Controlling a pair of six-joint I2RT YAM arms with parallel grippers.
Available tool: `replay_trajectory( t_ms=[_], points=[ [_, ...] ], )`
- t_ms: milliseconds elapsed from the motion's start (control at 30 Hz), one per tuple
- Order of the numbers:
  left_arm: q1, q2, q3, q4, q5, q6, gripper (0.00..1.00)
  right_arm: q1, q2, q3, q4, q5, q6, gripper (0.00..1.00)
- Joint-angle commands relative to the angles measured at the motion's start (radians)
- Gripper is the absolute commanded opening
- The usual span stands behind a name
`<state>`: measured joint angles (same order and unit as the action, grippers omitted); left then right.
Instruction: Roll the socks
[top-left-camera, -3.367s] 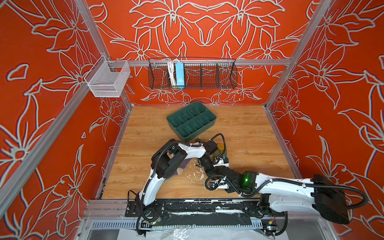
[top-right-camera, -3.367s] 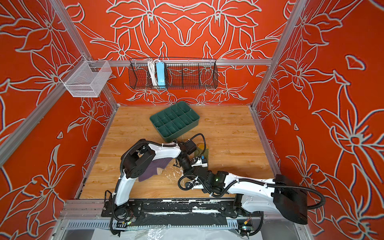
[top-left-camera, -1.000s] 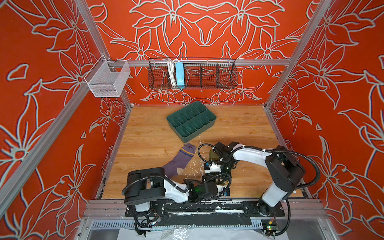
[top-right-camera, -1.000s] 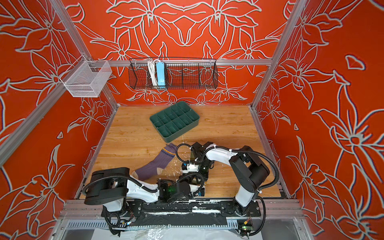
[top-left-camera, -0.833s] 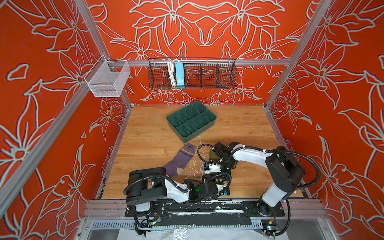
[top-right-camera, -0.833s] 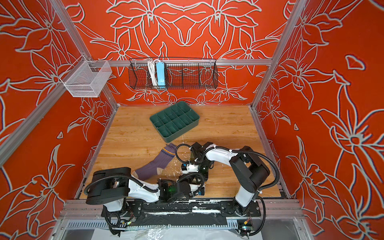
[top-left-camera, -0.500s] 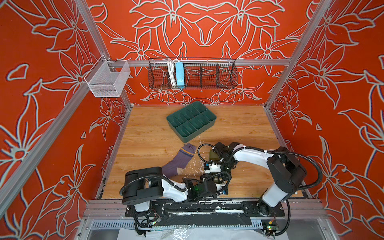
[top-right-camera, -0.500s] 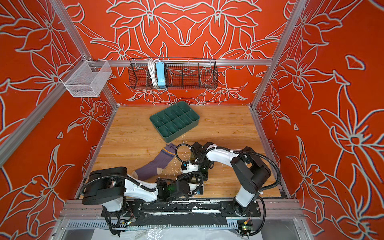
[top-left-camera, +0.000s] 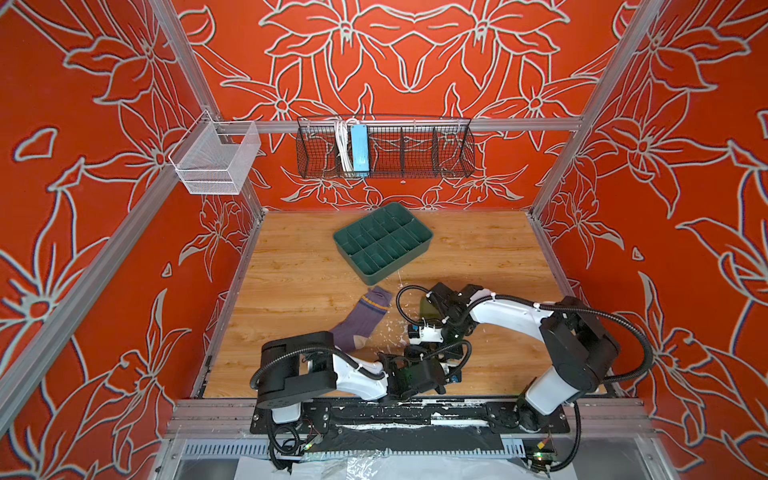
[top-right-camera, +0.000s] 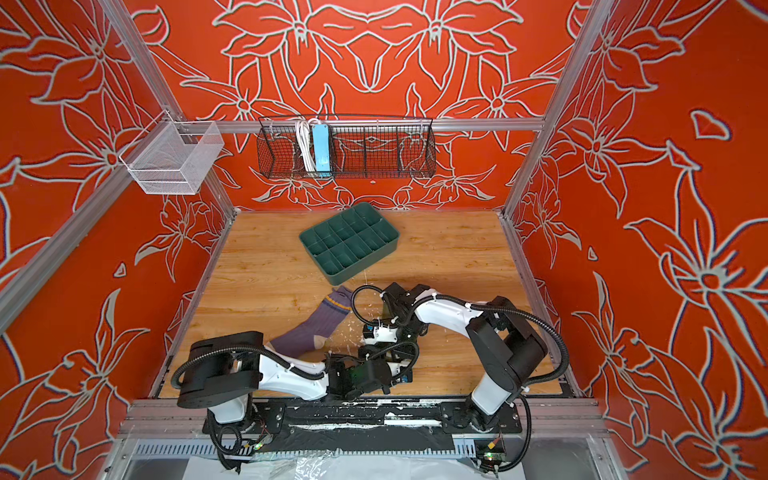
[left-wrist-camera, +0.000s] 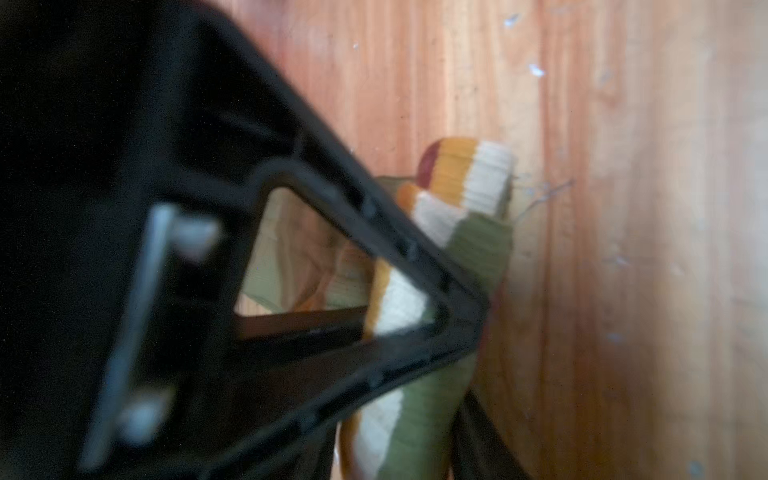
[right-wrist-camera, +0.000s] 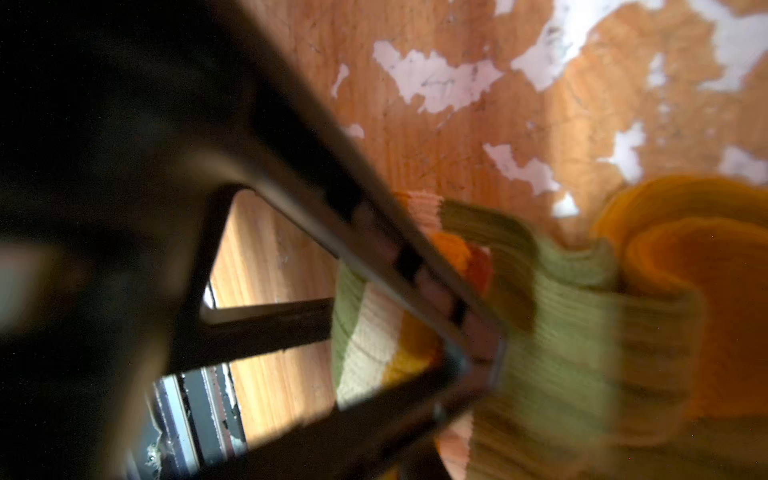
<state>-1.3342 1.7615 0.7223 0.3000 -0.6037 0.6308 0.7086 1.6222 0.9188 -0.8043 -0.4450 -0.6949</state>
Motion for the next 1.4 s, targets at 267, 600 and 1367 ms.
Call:
replay_trajectory(
  t_ms=[267,600,1367],
  points=[
    [0.012,0.012,0.013,-0.268,0.095,-0.027,0.0,0.009,-0.089,-0.065,0.076,0.124,0.044,0.23],
    [0.073,-0.061,0.113,-0.686,0.507,-0.077,0.0,-0.106,-0.512,-0.26,0.371,0.562,0.11,0.98],
    [0.37,0.533,0.81,-1.269,1.214,-0.329,0.0,-0.426,-1.171,-0.154,-0.066,0.123,-0.11,0.92]
  ],
)
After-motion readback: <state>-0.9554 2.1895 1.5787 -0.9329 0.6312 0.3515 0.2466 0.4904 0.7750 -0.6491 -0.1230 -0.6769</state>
